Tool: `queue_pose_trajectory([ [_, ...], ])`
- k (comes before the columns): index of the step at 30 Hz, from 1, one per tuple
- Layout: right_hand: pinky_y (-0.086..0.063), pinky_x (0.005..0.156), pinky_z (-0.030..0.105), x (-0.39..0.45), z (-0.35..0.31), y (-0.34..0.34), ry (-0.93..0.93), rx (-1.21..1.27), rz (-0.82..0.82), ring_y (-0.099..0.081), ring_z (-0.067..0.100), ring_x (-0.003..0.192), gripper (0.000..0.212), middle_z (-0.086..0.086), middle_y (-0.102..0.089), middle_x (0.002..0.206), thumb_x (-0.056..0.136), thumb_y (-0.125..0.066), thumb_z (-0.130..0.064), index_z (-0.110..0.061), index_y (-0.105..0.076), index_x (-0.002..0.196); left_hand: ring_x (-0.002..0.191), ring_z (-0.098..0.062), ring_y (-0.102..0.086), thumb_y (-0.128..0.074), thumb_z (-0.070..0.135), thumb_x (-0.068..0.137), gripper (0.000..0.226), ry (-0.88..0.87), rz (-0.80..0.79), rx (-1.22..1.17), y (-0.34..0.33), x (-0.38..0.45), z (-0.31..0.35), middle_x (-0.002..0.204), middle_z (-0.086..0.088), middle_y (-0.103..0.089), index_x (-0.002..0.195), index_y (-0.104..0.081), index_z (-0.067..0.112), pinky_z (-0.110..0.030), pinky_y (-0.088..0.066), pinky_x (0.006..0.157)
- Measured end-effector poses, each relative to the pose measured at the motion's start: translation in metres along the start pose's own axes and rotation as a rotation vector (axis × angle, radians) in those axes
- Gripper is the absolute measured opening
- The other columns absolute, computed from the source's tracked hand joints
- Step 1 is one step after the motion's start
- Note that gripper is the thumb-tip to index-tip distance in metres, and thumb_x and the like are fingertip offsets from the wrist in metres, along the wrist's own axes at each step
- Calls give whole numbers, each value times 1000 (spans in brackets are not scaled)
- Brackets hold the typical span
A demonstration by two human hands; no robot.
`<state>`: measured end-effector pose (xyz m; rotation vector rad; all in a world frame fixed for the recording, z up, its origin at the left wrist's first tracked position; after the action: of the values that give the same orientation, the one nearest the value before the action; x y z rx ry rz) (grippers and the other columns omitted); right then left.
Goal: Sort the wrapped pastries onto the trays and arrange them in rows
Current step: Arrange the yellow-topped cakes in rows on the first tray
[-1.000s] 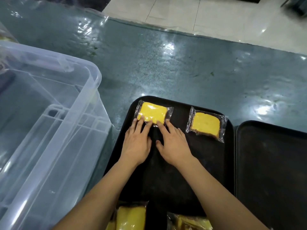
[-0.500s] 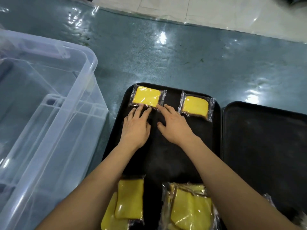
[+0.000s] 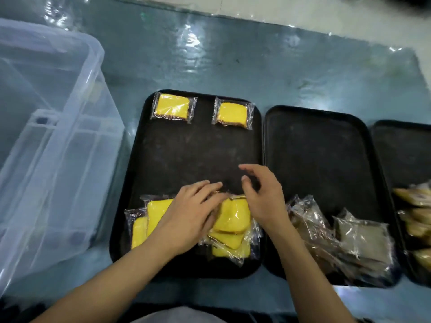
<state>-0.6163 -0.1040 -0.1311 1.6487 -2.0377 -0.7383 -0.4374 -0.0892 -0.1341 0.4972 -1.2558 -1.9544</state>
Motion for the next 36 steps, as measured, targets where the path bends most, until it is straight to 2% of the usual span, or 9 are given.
queue_pose_trajectory([
  [4,-34,108,30,-53,11,-12,139,-255,-77,-49,6,129,29,-16,-61,128,96,-54,-32,-34,-65,124,145,-26,-37,-37,45,101,43,45,-173,63,-36,-23,-7,158,4,-38,141,-49,31,-44,-40,109],
  [7,-26,110,33,-69,37,-23,61,-395,-181,-42,12,136,36,-17,-53,139,97,-49,-46,-42,-55,132,144,-26,-37,-29,49,104,46,133,-220,38,-50,-29,-18,162,9,-30,147,-40,38,-43,-37,109],
  [11,-27,109,37,-73,42,-19,3,-461,-182,-47,19,126,49,-8,-56,129,92,-47,-54,-32,-57,135,134,-27,-43,-41,41,104,46,174,-175,41,-50,-31,-15,159,-1,-34,148,-38,34,-42,-42,107],
  [15,-32,106,40,-71,49,-13,-189,-451,-230,-51,18,112,47,-8,-53,112,93,-59,-53,-30,-59,134,115,-24,-50,-51,39,100,47,333,-48,20,-31,-32,-21,137,-1,-46,144,-42,26,-40,-47,96],
  [21,-50,70,35,-79,36,-11,-382,-262,-186,-67,16,76,43,-6,-66,71,94,-64,-47,-31,-45,129,108,-20,-49,-51,35,100,34,190,-31,-34,-29,-29,2,125,5,-52,132,-54,26,-37,-46,93],
  [25,-52,74,38,-81,23,-25,-325,-343,-211,-67,22,80,28,-4,-68,75,96,-53,-54,-31,-58,111,120,-17,-46,-34,53,99,46,203,-157,-31,-47,-30,0,130,11,-52,138,-49,34,-35,-42,100],
  [28,-48,83,40,-61,23,-13,-204,-455,-94,-61,22,90,18,-5,-63,89,94,-59,-45,-28,-67,94,118,-18,-46,-37,53,98,45,236,-173,-46,-50,-26,-4,133,10,-49,138,-48,38,-34,-42,100],
  [32,-32,105,44,-38,48,-14,-208,-531,-278,-47,22,125,40,-6,-51,132,94,-57,-49,-41,-49,133,108,-17,-47,-46,47,97,50,387,-140,-67,-46,-22,-16,123,8,-44,146,-34,42,-32,-44,95],
  [36,-34,96,41,-31,57,-22,-228,-408,-368,-55,17,110,39,-11,-57,110,99,-50,-50,-44,-44,137,103,-13,-45,-44,46,100,57,520,-117,-51,-42,-18,-28,115,10,-49,152,-24,37,-30,-44,93],
])
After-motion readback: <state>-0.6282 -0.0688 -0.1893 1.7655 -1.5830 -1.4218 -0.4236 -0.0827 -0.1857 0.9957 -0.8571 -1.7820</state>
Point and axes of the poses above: each hand's wrist, its own x-axis towards the middle knuckle, its own y-axis out of the back of the hand, z = x × y, the point moved 8 cm from there along x, towards the middle knuckle
